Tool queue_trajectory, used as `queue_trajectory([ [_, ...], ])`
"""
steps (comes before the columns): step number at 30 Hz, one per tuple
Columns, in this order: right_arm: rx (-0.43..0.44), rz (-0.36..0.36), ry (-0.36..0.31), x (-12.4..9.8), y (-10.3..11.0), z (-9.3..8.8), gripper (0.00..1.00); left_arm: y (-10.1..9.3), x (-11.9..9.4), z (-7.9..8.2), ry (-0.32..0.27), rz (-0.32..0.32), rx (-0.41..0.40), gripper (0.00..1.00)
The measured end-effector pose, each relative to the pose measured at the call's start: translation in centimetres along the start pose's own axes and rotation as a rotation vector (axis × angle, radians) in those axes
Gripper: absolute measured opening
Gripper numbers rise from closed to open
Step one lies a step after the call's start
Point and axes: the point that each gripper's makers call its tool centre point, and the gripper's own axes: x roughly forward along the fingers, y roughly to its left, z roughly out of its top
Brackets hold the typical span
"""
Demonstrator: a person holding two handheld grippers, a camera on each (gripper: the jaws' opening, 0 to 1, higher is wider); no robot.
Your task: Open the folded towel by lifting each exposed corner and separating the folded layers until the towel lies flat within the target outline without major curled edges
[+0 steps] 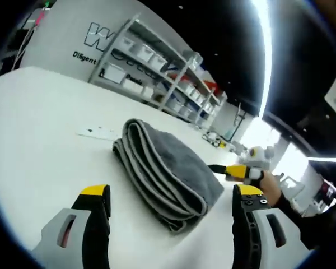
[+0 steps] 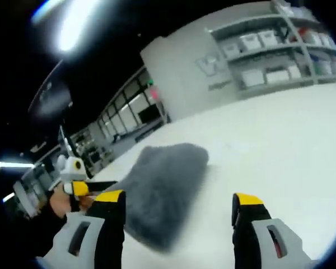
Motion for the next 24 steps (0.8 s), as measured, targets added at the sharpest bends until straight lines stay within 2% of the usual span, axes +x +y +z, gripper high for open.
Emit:
queue_trajectory([
  [2,0.083,0.048,0.05,0.4,0.4,-0.7,0.7,-1.3,0.0,-0.9,0.024,-0.046,-0.018,0.86],
  [3,0.114,0.064,0.075,0.4,0.5,-1.0,0.67,-2.0,0.1,-1.0,0.044,-0.096,-0.066,0.87],
  [5,0.168,0.093,0.098,0.4,0.5,-1.0,0.62,-2.7,0.2,-1.0,0.051,-0.138,-0.117,0.85],
  [7,0.18,0.105,0.107,0.3,-0.1,-0.8,0.63,-2.7,0.5,-1.3,0.077,-0.135,-0.104,0.84],
  [8,0.203,0.109,0.108,0.2,-0.3,-0.6,0.62,-2.6,0.4,-1.9,0.113,-0.128,-0.075,0.83],
  [10,0.214,0.12,0.12,0.1,-0.7,-0.6,0.59,-1.8,0.6,-1.3,0.109,-0.113,-0.072,0.84],
  [14,0.245,0.139,0.139,0.4,-1.1,-0.8,0.56,-1.7,0.9,-0.1,0.095,-0.153,-0.132,0.83],
  [16,0.267,0.18,0.152,0.8,-0.5,-0.6,0.56,-1.5,1.3,0.3,0.085,-0.164,-0.17,0.82],
  [17,0.281,0.206,0.137,1.0,-0.1,-0.2,0.58,-1.4,1.5,0.3,0.091,-0.176,-0.189,0.8],
  [18,0.321,0.229,0.138,1.3,0.1,0.2,0.58,-1.2,1.7,0.2,0.1,-0.178,-0.2,0.79],
  [22,0.302,0.233,0.16,2.0,-0.1,0.0,0.57,0.0,1.9,0.4,0.113,-0.176,-0.227,0.72],
  [24,0.314,0.237,0.159,2.3,-0.3,0.1,0.56,0.3,1.9,0.8,0.105,-0.177,-0.241,0.73],
])
